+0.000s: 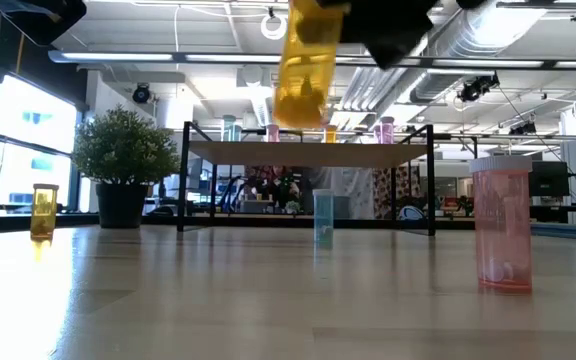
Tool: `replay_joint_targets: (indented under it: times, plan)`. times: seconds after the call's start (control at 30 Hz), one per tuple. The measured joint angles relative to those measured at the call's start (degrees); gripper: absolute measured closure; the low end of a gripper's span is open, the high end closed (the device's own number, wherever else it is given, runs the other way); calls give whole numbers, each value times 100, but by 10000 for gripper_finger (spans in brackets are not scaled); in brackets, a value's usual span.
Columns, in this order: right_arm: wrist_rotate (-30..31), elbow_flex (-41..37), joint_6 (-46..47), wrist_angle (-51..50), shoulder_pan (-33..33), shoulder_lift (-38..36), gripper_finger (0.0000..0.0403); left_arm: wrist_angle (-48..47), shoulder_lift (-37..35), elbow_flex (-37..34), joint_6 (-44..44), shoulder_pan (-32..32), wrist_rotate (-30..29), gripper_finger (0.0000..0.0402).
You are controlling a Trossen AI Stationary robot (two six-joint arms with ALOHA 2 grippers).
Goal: Pick and place medicine bottles onto shelf by color
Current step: Put the bottom orange pill bottle on the shelf aligned with the other orange pill bottle
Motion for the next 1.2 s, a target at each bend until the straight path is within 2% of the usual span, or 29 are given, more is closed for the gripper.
replay_joint_targets:
  times: [0.4,0.67,0.87,1.03,1.2]
  plan:
    - [765,0,-859,-913,-634,-1437,292,5,0,0,371,0,-4,261]
    - [817,0,-1424,-1566,-1445,-2522,292,169,0,0,719,10,-392,261]
    - [814,0,-1681,-2155,-2268,-3258,292,466,4,0,1169,297,-514,261]
    - [528,2,-2078,-2336,-3067,-3579,292,639,4,0,1591,764,-527,261]
    - [-198,2,-2239,-2434,-4018,-3640,292,713,4,0,1880,1296,-486,261]
